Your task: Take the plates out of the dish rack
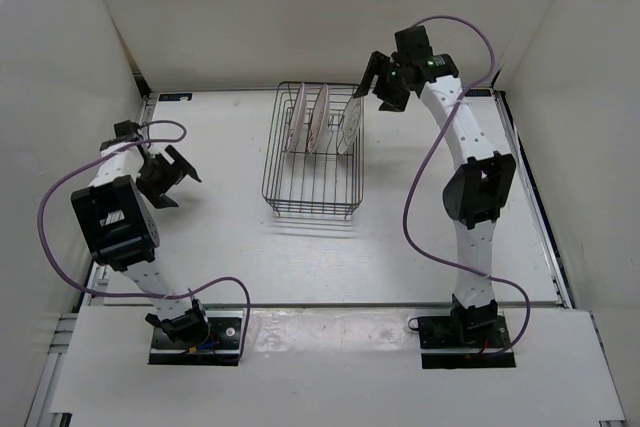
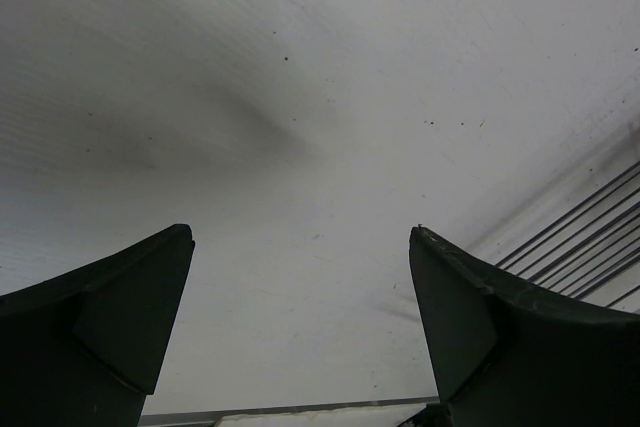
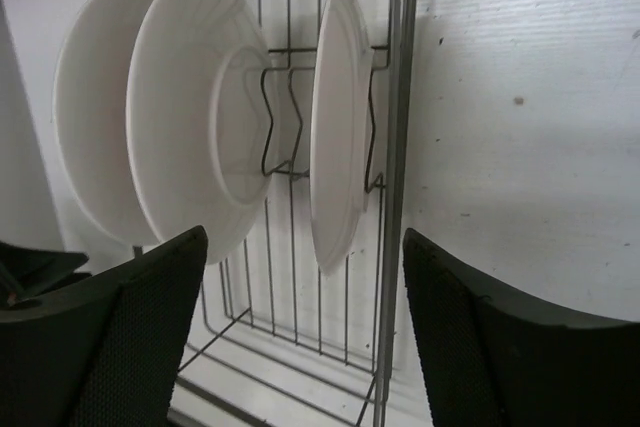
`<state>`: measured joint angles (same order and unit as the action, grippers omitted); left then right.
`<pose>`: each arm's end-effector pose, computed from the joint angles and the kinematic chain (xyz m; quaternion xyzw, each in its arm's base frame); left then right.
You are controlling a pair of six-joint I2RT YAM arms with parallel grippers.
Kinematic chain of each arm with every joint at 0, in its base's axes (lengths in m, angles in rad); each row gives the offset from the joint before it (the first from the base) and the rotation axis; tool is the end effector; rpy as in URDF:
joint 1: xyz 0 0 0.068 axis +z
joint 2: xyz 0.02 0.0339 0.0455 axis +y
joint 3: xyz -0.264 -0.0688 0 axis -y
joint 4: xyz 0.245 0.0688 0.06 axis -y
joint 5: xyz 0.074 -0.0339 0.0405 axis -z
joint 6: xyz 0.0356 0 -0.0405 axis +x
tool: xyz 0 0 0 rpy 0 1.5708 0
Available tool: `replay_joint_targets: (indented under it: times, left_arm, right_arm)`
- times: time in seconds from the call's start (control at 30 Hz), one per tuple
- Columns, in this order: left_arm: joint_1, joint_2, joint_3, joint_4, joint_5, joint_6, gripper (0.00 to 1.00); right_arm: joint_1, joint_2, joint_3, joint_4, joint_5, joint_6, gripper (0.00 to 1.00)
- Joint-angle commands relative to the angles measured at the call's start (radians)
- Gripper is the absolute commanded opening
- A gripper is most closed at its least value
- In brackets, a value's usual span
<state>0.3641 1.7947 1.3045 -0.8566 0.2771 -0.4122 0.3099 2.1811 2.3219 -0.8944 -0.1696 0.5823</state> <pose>0.3278 0.1145 0.2030 -0.3582 0.9168 -0.1399 0.1074 0.4601 0.1536 0.3490 0.0908 0.9105 0.2409 0.3236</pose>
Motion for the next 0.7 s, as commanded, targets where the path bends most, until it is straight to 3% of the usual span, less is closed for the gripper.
replay_joint_targets:
  times: [0.0, 0.2, 0.47, 0.67]
  left_arm:
    - [-0.039, -0.035, 0.001, 0.014, 0.025, -0.007, 1.00]
    - [-0.094, -0.034, -0.011, 0.025, 0.028, -0.002, 1.00]
    - [-0.136, -0.024, -0.017, 0.024, 0.017, -0.031, 1.00]
    - [-0.136, -0.041, -0.042, 0.019, 0.019, -0.056, 1.00]
  right_arm:
    - [0.032, 0.025, 0.016, 0.074, 0.123, -0.044, 0.80]
    - [0.100, 0.094, 0.031, 0.037, 0.313, -0.111, 0.65]
    - [0.164, 0.144, 0.043, 0.089, 0.435, -0.159, 0.58]
    - [0.187, 0.160, 0.059, 0.110, 0.472, -0.170, 0.36]
